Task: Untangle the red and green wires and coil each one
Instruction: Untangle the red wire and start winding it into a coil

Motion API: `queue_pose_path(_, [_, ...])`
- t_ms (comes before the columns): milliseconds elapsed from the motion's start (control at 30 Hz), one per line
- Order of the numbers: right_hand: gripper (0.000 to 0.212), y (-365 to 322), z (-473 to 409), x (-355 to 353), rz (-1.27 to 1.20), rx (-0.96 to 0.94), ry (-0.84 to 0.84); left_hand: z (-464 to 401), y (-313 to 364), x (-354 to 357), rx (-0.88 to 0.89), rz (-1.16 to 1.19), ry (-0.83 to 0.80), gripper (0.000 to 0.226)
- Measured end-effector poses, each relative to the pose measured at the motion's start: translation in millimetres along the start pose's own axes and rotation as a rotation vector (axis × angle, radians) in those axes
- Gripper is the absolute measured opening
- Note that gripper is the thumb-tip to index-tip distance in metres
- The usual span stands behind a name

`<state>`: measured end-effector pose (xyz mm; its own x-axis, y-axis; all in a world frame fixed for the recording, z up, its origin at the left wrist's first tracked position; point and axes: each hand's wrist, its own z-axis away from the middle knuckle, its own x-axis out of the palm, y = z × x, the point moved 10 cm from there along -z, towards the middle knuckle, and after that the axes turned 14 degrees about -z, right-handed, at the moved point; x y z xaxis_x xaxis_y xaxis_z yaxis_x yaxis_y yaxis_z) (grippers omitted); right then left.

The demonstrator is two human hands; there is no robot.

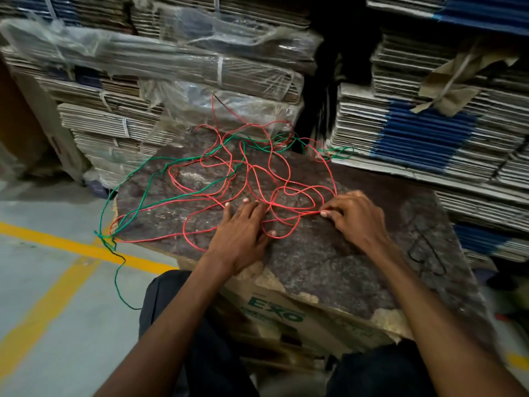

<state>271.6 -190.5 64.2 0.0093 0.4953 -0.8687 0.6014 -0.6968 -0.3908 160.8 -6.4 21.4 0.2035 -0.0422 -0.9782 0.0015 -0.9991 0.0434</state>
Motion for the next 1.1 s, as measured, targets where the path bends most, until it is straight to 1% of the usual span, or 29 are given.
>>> queue_pose_path(133, [0.011,1.1,-7.5,-2.1,-0.049,0.023,0.032,-1.2,-8.5,-2.1,0.011,0.004,0.004,0.066])
queue_pose_path(233, [0.014,-1.8,-11.1,5.5,-0.079,0.022,-0.023,-3.7,-13.0,-6.2,0.001,0.019,0.03,0.068])
queue_pose_path(300, [0.024,-9.2,-7.4,9.3,-0.107,-0.028,-0.053,-3.7,-14.7,-8.1,-0.003,0.037,0.054,0.065])
queue_pose_path(400, [0.03,-26.4,3.9,2.4,-0.152,-0.149,0.034,-2.4,-16.9,-7.2,0.003,0.04,0.05,0.065])
queue_pose_path(467, [0.027,-39.4,12.7,-3.9,-0.189,-0.21,0.128,0.8,-18.1,-6.6,0.013,0.034,0.053,0.061])
queue_pose_path(533, [0.024,-55.7,19.7,-6.3,-0.23,-0.262,0.187,6.7,-20.4,-8.3,0.004,0.046,0.055,0.055])
queue_pose_path(600, [0.019,-76.7,23.4,-3.0,-0.291,-0.323,0.181,14.4,-23.6,-11.7,-0.009,0.062,0.05,0.055])
queue_pose_path(667, [0.014,-95.5,24.3,7.0,-0.357,-0.35,0.094,23.2,-28.7,-17.7,-0.012,0.026,0.069,0.052])
queue_pose_path(733, [0.016,-98.0,20.6,22.6,-0.359,-0.269,-0.024,32.0,-38.7,-20.0,-0.024,-0.031,0.08,0.047])
queue_pose_path(767, [0.019,-93.3,18.4,29.9,-0.314,-0.209,-0.069,36.1,-45.1,-19.6,-0.038,-0.055,0.076,0.045])
queue_pose_path(833, [0.019,-82.8,16.0,40.5,-0.237,-0.123,-0.125,42.8,-57.1,-18.0,-0.069,-0.083,0.069,0.045])
queue_pose_path(867, [0.018,-79.7,15.4,43.9,-0.237,-0.099,-0.14,45.2,-61.1,-18.3,-0.082,-0.088,0.072,0.046])
queue_pose_path(933, [0.017,-80.7,14.5,47.1,-0.238,-0.084,-0.144,46.1,-64.0,-20.2,-0.097,-0.095,0.077,0.047])
queue_pose_path(1100, [0.015,-89.0,9.8,53.2,-0.124,-0.092,-0.099,43.9,-62.9,-23.0,-0.119,-0.096,0.072,0.045])
